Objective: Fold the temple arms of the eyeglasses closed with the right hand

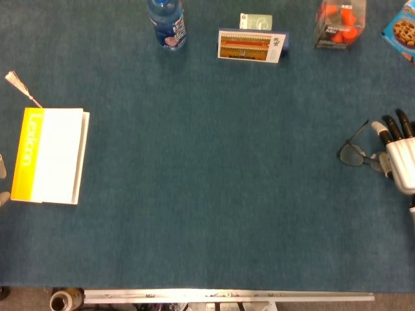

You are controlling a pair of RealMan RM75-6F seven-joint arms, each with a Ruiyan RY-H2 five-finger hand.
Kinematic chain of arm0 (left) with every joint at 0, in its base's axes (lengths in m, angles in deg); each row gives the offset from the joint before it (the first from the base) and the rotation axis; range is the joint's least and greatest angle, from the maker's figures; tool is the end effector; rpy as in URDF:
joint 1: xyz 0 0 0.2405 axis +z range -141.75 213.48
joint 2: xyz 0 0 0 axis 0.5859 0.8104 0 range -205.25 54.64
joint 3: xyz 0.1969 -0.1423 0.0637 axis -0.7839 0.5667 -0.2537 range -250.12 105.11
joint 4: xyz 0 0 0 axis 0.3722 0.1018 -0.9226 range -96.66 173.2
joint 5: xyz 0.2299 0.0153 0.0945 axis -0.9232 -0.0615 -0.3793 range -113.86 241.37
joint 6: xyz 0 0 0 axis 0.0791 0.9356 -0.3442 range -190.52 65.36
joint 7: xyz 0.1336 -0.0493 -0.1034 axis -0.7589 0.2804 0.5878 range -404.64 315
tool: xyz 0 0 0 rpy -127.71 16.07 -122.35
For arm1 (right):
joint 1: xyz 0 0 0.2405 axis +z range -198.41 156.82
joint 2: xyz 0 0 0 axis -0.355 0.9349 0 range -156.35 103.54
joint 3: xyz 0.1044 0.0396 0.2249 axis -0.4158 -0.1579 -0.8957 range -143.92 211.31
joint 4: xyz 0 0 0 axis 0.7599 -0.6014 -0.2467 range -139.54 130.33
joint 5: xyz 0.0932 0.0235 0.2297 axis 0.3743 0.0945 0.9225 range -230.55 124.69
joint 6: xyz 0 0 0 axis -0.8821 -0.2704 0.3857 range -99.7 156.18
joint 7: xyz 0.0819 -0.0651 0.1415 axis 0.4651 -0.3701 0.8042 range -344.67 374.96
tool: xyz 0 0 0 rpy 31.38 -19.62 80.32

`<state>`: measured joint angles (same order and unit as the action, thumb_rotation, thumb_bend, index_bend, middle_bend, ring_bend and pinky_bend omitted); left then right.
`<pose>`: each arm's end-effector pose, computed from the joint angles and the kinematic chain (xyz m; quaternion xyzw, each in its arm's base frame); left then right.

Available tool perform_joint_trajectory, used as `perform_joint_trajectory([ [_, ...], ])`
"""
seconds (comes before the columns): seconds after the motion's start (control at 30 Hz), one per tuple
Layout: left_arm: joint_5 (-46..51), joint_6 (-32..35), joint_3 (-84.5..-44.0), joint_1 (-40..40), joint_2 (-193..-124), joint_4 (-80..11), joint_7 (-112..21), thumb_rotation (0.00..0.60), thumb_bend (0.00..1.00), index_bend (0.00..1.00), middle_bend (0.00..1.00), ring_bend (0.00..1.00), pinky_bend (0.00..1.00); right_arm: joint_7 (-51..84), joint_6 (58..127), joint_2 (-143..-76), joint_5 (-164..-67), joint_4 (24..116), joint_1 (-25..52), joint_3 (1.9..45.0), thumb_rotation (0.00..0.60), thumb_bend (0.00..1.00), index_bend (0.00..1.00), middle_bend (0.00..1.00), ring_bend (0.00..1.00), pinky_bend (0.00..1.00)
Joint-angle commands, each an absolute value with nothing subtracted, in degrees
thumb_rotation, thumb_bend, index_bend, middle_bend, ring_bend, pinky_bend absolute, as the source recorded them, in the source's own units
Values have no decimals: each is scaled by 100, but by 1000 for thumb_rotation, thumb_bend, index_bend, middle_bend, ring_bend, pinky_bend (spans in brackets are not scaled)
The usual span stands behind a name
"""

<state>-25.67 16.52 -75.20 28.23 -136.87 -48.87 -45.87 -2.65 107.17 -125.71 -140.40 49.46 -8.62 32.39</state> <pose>-0.3482 0.2075 0.1128 -0.6804 -0.3681 -0.3026 0.5568 -0.3359 -0.2542 -0.0456 0.7048 -0.2614 0.2796 0.5973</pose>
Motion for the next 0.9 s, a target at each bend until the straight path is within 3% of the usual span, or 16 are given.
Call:
perform_joint_trajectory([
  [0.03, -2569, 1653, -7522, 2825, -13687, -4887, -4588, 600, 0, 558, 509, 413, 536, -265, 10702, -12584, -14029, 4919, -864, 3239, 600, 327, 272, 236, 122, 303],
  [0.63, -2553, 1652, -7519, 2838, -13689, -4864, -4554, 600, 0, 558, 509, 413, 536, -276, 10600, -12645, -13997, 4733, -884, 3276, 600, 326, 273, 236, 122, 303],
  [0.9, -2562, 1639, -7514, 2825, -13684, -4892, -4593, 600, 0, 558, 510, 413, 536, -271, 10849, -12419, -14097, 5169, -914, 3254, 600, 327, 272, 236, 122, 303],
])
